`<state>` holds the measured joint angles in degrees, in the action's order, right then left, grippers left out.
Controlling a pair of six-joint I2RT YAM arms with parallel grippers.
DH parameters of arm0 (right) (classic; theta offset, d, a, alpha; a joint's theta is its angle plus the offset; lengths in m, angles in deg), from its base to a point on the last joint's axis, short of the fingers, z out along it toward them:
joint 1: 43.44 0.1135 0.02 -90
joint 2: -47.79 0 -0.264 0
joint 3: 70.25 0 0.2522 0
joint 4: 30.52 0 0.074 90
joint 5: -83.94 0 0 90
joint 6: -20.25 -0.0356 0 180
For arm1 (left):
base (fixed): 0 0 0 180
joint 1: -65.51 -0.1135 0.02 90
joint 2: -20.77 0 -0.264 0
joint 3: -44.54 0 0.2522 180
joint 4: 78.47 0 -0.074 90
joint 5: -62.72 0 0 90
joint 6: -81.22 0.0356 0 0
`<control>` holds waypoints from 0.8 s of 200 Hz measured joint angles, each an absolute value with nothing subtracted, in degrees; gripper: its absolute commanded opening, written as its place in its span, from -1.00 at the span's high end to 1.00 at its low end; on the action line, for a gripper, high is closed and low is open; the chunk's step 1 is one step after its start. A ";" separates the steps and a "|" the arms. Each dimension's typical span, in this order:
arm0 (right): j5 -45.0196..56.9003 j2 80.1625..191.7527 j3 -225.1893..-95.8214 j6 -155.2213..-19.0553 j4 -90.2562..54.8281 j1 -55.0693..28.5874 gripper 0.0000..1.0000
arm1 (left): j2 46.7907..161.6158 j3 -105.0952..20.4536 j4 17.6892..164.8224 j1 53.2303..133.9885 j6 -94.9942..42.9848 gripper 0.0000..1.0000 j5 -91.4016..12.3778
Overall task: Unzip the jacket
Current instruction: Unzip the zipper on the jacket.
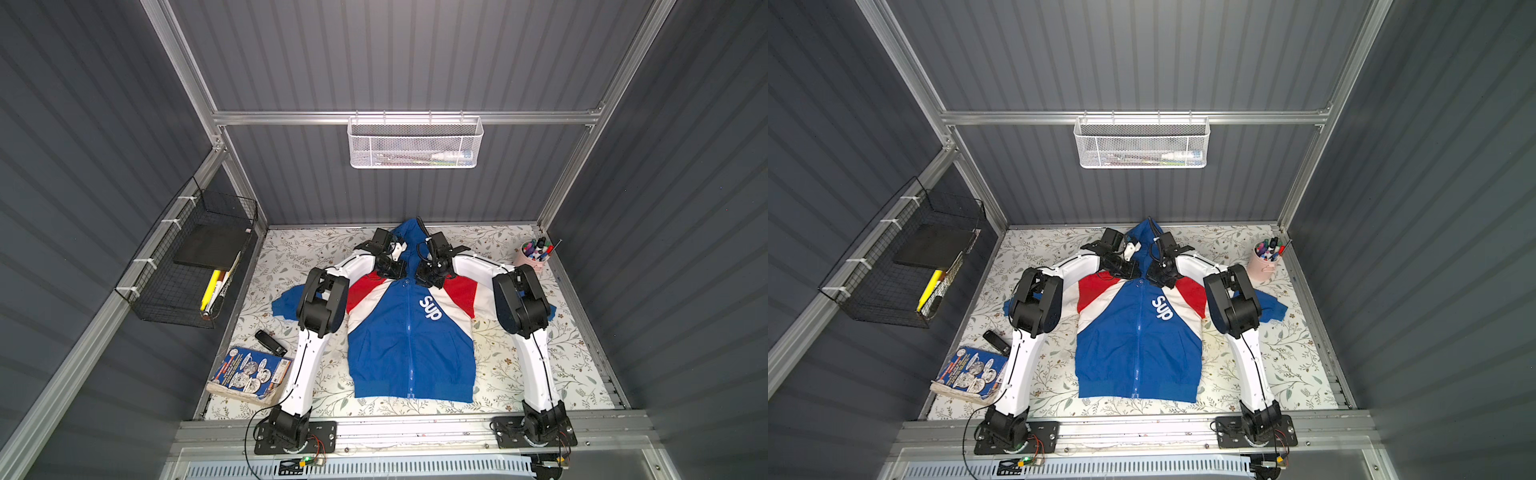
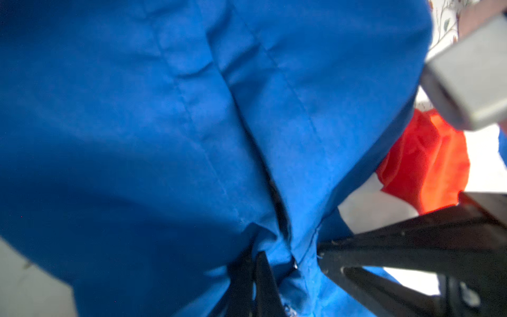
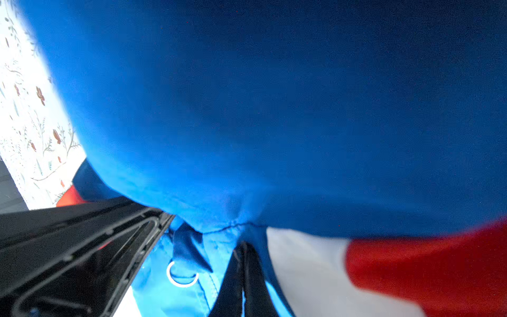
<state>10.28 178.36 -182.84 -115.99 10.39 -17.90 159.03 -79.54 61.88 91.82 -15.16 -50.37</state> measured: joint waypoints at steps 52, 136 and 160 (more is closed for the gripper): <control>9.95 175.75 -179.72 -113.26 8.25 -17.84 0.80 | 158.66 -78.66 62.89 91.71 -15.20 1.00 -52.95; 4.20 160.78 -171.06 -105.13 -3.00 -16.15 0.30 | 157.02 -75.63 66.91 89.39 -17.41 1.00 -62.59; 2.32 159.56 -165.62 -103.32 -8.05 -15.13 -0.11 | 157.02 -75.54 67.11 88.67 -18.11 1.00 -64.43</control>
<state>2.32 159.56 -165.62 -103.32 -8.05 -15.13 157.02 -75.54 67.11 88.67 -18.11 -64.43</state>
